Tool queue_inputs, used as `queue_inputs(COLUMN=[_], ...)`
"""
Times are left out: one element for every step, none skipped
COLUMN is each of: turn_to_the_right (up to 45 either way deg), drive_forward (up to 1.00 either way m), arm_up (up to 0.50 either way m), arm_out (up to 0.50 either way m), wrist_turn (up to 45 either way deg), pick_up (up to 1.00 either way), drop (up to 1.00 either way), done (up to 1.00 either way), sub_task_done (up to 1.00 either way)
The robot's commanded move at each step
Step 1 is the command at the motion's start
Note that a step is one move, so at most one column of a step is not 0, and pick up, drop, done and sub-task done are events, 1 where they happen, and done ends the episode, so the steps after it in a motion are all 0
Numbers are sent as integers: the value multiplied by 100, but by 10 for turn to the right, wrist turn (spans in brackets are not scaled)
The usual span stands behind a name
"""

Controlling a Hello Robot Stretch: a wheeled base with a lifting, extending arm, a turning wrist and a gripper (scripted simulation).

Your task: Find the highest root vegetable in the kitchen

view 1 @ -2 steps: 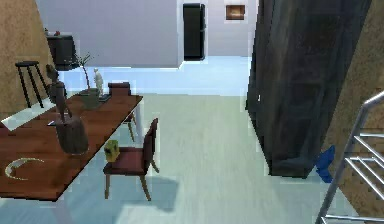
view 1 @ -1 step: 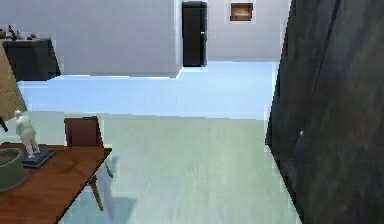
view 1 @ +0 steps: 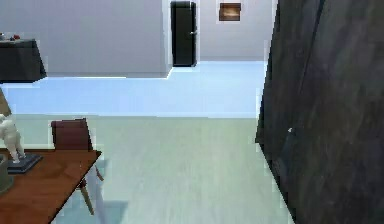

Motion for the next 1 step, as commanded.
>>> queue_inputs(turn_to_the_right=[-450], drive_forward=[0], arm_up=[0], arm_out=[0], wrist_turn=[0], pick_up=[0], drop=[0], done=[0], sub_task_done=[0])
